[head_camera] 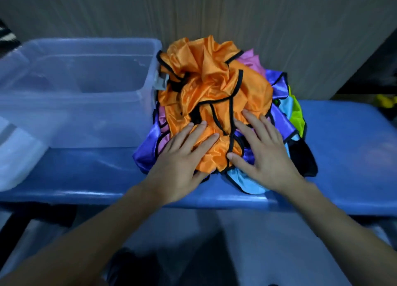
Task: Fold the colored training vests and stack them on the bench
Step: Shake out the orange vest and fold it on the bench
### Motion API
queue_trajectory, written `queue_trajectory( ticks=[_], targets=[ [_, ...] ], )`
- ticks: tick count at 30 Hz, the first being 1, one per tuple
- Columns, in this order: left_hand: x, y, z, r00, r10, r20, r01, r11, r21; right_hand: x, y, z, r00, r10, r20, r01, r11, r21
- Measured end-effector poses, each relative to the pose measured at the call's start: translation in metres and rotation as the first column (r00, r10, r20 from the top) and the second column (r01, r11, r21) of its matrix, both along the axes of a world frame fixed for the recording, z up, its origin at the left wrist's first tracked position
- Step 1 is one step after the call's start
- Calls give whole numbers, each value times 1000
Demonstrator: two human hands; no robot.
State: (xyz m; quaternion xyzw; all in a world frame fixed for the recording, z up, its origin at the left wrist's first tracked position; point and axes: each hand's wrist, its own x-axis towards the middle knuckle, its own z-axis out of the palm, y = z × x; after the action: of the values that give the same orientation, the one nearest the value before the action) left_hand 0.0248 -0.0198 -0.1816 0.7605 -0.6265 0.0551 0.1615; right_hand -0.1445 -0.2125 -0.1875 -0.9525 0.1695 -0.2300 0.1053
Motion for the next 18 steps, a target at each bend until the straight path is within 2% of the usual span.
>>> queue_trajectory(
  ticks=[5,7,12,18],
  targets=[
    [-7,11,9,990,0,-144,-7,999,-54,-4,6,3,998,-29,-63,34,997,74],
    [-3,12,17,968,3,-252,-19,998,-61,-3,4,7,997,-25,-76,33,994,100],
    [6,8,34,923,21,-384,-52,996,-72,-4,5,13,990,-26,-139,42,992,116],
    [1,9,38,899,17,-437,-45,997,-55,-11,10,34,960,-35,-278,79,986,148]
  ],
)
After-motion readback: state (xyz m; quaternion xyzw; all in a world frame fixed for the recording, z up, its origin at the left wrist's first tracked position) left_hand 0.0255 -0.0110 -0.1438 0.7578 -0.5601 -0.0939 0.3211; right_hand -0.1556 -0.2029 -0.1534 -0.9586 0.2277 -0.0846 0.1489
